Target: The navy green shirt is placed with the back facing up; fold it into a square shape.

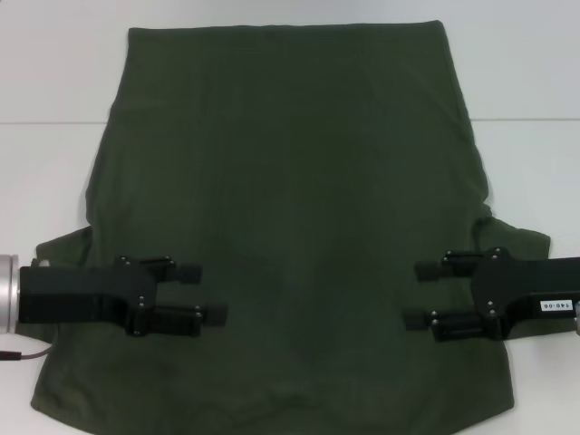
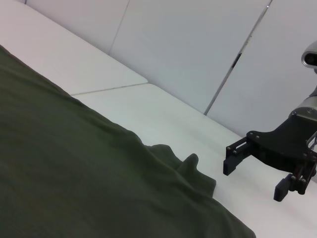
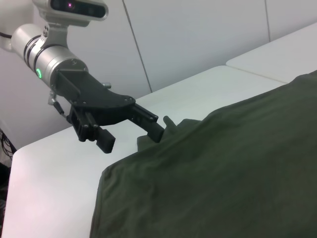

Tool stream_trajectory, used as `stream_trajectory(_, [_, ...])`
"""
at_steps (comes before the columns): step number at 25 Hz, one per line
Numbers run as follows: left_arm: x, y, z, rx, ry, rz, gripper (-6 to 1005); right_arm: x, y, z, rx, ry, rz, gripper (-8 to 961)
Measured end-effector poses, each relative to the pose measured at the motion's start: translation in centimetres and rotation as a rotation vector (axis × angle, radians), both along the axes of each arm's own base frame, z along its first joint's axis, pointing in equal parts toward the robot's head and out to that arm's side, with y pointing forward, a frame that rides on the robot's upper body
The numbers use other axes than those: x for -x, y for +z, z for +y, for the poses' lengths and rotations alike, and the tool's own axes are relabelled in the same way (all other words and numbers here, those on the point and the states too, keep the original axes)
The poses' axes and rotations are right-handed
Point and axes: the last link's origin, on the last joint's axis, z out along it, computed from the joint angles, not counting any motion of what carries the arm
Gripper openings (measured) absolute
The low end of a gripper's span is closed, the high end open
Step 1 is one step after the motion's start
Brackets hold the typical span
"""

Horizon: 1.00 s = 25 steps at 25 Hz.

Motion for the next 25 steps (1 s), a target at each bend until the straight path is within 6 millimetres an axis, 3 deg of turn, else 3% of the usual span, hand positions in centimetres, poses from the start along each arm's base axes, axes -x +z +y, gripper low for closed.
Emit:
stream_trajectory(19, [0.4, 0.2, -0.2, -0.004, 0.019, -0.003, 934, 0.3, 0.3, 0.4, -0.005, -0.005, 0.002, 828])
stream_trajectory(25, [1.1, 1.6, 1.1, -0.048, 0.220, -0.051, 934, 0.5, 2.3, 3.0, -0.076, -0.248, 0.077, 826])
